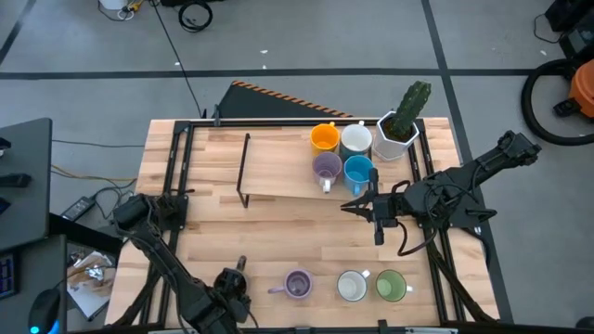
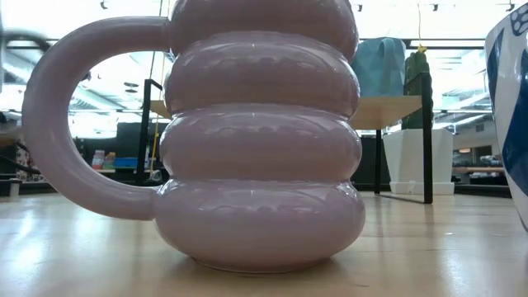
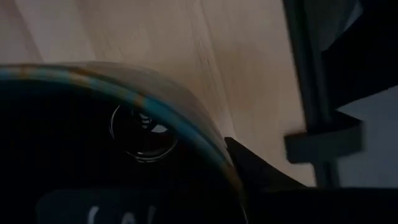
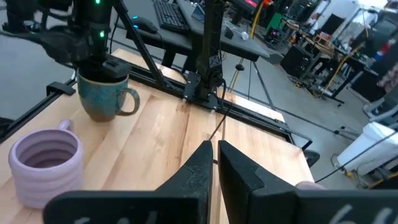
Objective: Place coffee mugs
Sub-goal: Put the dark blue mug on the shelf
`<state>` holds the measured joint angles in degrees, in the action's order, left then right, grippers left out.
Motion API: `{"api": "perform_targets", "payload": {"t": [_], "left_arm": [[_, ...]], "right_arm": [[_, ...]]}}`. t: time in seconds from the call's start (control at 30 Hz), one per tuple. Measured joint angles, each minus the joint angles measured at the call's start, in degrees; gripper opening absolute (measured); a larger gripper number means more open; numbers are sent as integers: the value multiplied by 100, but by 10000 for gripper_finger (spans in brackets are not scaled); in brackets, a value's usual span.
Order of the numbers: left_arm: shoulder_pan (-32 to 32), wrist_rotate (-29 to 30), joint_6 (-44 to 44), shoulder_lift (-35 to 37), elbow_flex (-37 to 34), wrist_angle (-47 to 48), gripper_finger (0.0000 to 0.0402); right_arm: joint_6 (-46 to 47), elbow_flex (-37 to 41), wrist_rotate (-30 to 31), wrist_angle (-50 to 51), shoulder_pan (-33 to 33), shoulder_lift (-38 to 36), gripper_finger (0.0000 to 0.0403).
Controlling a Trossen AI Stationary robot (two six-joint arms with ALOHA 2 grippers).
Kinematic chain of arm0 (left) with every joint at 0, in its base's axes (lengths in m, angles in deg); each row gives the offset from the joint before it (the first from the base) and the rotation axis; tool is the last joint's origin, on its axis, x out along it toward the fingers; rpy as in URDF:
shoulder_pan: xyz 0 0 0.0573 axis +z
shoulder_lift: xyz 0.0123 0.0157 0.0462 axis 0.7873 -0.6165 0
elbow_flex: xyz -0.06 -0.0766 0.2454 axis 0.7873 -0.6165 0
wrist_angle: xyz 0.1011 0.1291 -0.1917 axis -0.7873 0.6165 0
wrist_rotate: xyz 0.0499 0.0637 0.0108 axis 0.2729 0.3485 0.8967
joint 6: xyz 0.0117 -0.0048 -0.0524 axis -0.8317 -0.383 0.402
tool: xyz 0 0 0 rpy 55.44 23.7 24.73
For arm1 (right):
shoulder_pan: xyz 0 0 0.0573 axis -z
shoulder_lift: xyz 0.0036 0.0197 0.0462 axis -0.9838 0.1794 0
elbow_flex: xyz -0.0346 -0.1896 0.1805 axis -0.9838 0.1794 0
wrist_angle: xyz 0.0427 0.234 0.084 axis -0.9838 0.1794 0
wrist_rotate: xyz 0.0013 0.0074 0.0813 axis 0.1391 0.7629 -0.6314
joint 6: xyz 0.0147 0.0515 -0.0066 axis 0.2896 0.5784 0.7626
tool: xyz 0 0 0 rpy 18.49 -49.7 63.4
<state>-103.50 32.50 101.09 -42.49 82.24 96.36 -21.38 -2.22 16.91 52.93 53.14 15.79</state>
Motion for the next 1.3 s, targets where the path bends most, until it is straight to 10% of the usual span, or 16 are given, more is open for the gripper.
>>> {"api": "perform_targets", "payload": {"t": [0.4, 0.93, 1.3], "left_arm": [[655, 164, 404, 1075, 390, 778, 38], [450, 908, -1817, 1501, 381, 1194, 38], [1639, 203, -1779, 1537, 1064, 1337, 38]], "right_arm": [[528, 0, 257, 30, 0, -40, 32], [1420, 0, 296, 899, -15, -610, 32], [1585, -2, 301, 912, -17, -373, 32]]}}
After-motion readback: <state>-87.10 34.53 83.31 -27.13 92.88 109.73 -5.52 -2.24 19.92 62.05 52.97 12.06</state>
